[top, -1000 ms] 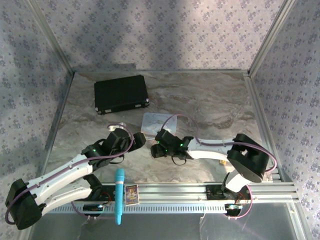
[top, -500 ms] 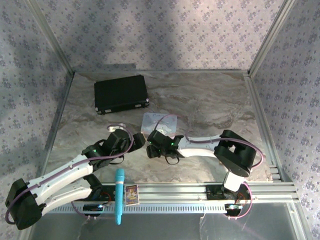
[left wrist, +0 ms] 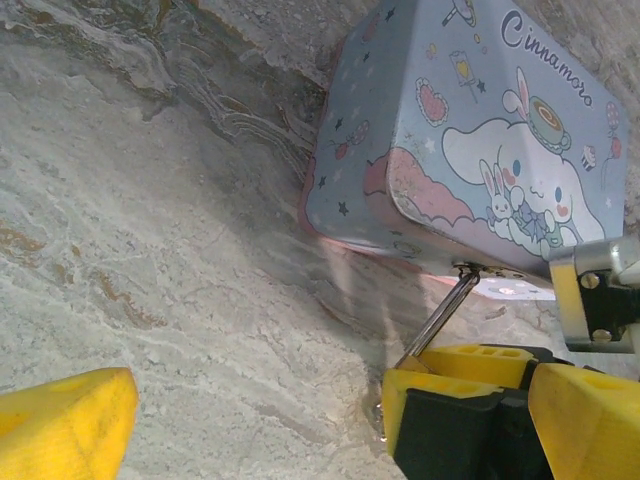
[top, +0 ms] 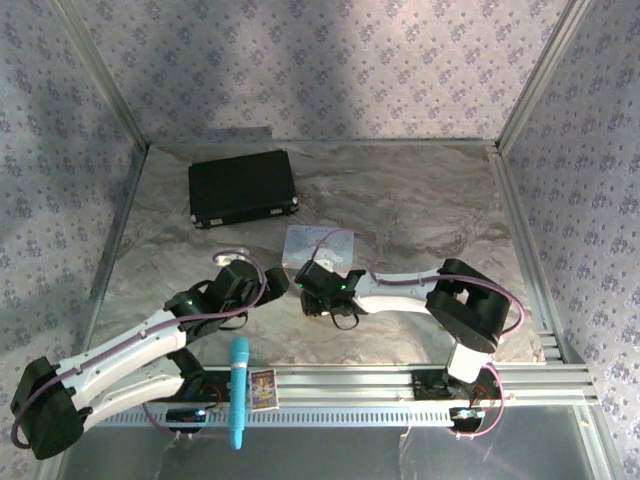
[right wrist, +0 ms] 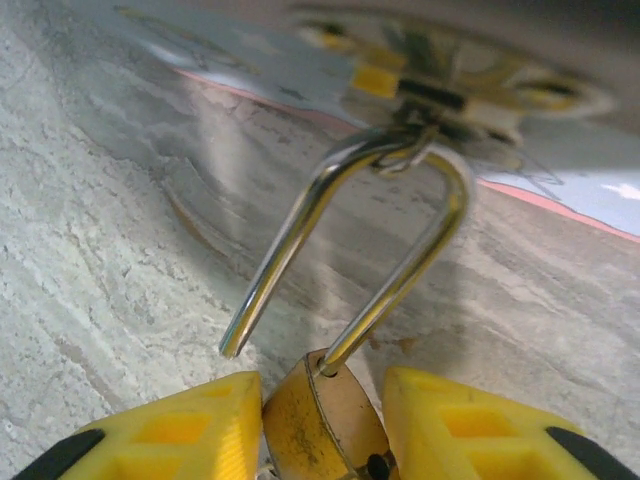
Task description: Unlock the padlock with the key
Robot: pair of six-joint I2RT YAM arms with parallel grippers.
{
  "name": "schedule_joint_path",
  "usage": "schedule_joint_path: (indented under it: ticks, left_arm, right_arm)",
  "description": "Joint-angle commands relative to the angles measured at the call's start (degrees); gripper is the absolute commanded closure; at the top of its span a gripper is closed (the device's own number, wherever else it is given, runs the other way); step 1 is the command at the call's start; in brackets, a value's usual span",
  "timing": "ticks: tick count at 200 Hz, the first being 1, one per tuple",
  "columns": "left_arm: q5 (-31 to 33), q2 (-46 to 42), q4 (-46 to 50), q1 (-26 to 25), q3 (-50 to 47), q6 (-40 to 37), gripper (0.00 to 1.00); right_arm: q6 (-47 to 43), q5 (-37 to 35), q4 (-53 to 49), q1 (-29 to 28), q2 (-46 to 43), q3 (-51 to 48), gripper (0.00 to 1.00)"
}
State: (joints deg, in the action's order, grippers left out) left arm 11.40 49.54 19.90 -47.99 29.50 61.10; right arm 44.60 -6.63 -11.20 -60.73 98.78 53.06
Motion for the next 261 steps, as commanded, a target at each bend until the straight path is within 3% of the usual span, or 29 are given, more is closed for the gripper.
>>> schedule_joint_path:
  ticks: [1,46,95,132,168,209,229,261]
  left_arm:
    - [1.27,-1.15,1.80,0.22,0.12,0.33,0.00]
    - [1.59,-0.15,2.66,0.18,1.71,-3.23,0.00]
    - [4.21,3.81,8.13,0.14,9.46,-22.04,0.00]
    - [7.27,14.22,12.98,-1.43,20.25,-36.65,0.00]
    - [7.45,30.16,18.41,-6.01,33.29,-53.35,0.00]
    - [2.98,39.59,8.20,-7.56,37.05,-71.03,0.00]
    - [0.36,43.10,6.58,-7.56,40.01,-76.16,0.03]
    - [-1.58,47.75,6.67,-7.77,40.73,-78.34,0.16]
  right_arm:
    - [1.74,0.35,-0.30,0.78,-1.73,-3.33,0.65]
    - [2.13,3.50,6.81,2.31,-7.11,-10.59,0.82]
    - [4.83,12.04,21.56,6.90,-11.68,-21.37,0.91]
    - [2.73,17.63,24.73,10.47,-15.28,-25.59,0.92]
    - [0.11,25.41,29.31,15.56,-17.53,-29.73,0.95]
    - [-4.29,31.45,26.26,20.66,-18.31,-29.92,0.96]
    - [-5.31,32.97,24.85,23.35,-19.82,-31.24,0.96]
    - [-4.73,35.04,26.69,25.87,-21.48,-33.34,0.96]
